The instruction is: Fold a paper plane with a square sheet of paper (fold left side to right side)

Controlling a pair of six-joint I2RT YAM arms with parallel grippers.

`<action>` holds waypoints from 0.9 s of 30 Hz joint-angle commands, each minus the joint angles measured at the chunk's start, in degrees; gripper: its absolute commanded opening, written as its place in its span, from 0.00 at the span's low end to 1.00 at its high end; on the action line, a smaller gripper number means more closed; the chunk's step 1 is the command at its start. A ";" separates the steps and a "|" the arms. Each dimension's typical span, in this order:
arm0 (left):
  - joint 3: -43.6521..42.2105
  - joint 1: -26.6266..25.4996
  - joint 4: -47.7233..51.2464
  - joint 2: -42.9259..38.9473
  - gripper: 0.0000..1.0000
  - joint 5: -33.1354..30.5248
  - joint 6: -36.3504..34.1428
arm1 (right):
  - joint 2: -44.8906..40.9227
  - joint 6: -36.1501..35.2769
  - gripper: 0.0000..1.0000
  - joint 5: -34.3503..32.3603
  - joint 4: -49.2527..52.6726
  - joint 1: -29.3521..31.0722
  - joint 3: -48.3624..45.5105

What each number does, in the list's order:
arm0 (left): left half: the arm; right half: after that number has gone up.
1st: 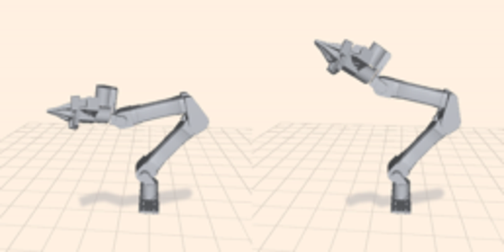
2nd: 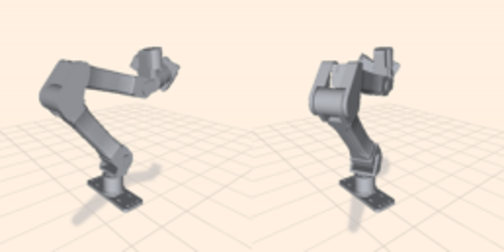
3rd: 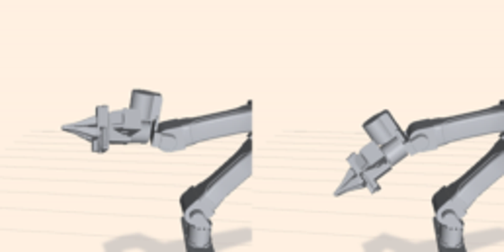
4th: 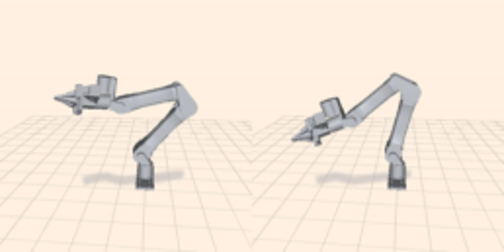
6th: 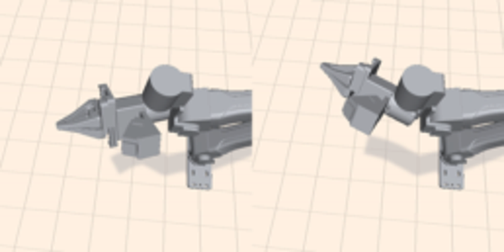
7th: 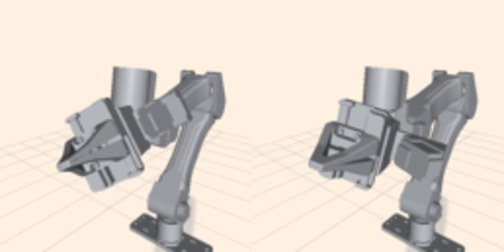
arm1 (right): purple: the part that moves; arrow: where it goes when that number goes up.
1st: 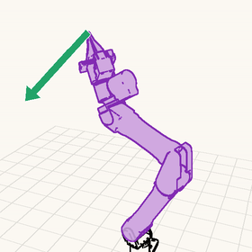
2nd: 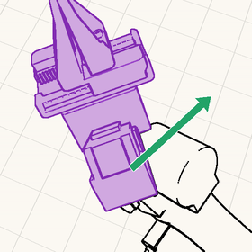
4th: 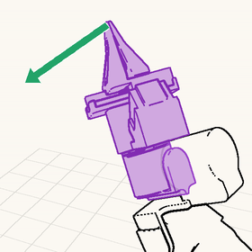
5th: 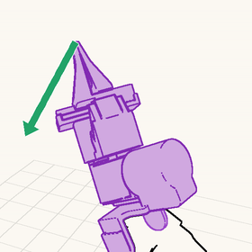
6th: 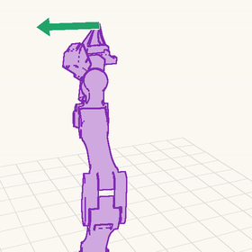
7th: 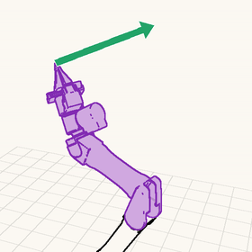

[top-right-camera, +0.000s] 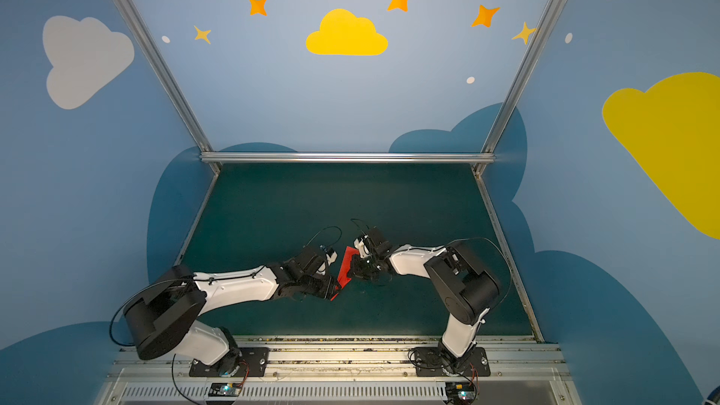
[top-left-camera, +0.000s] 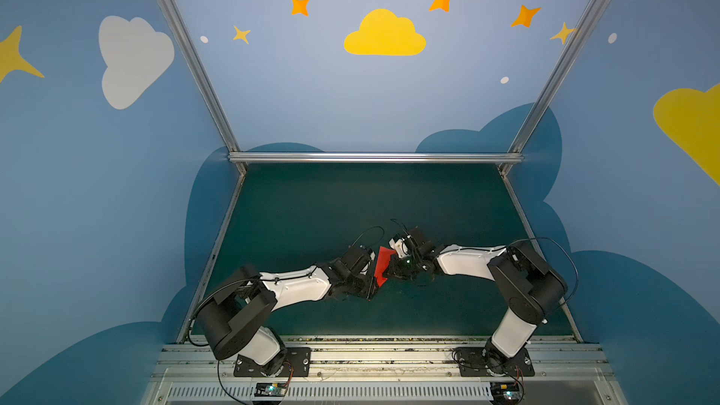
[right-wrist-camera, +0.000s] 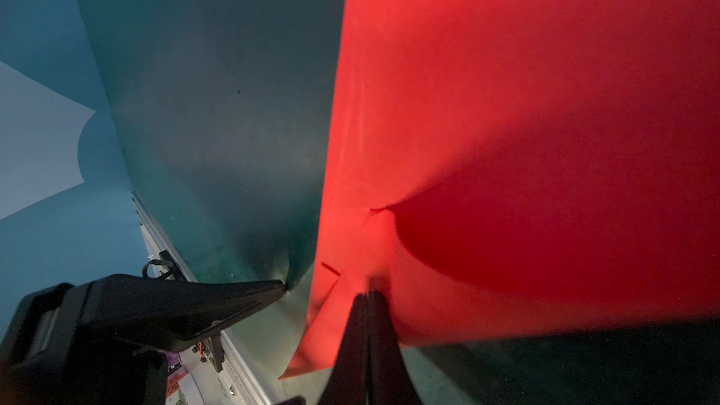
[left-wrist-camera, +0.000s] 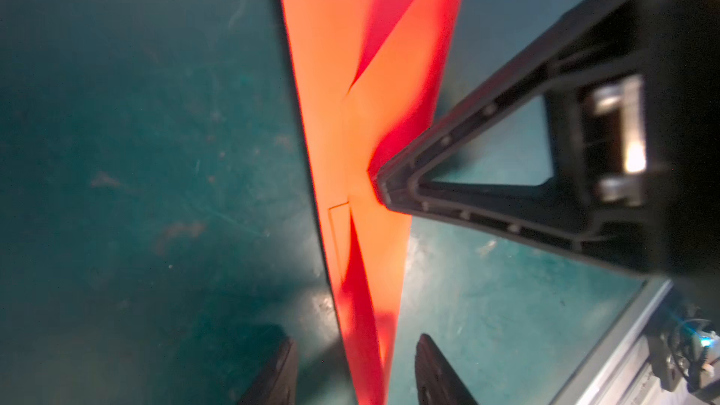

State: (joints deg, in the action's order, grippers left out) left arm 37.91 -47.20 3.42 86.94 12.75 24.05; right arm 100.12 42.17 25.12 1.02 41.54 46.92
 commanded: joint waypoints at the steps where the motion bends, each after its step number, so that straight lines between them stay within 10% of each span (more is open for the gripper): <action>1: 0.87 -0.11 1.11 1.02 0.44 -2.21 -0.35 | 1.39 -0.73 0.00 -1.04 1.86 -0.06 -1.21; 27: -1.04 -1.08 0.18 4.29 0.30 -3.70 0.32 | -8.23 -2.45 0.17 1.08 9.17 -0.15 3.84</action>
State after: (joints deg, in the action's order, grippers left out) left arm 37.95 -47.81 1.80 88.40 10.15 24.45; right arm 94.08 40.56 26.79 8.03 41.45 52.01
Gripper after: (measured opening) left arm 0.296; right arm 0.171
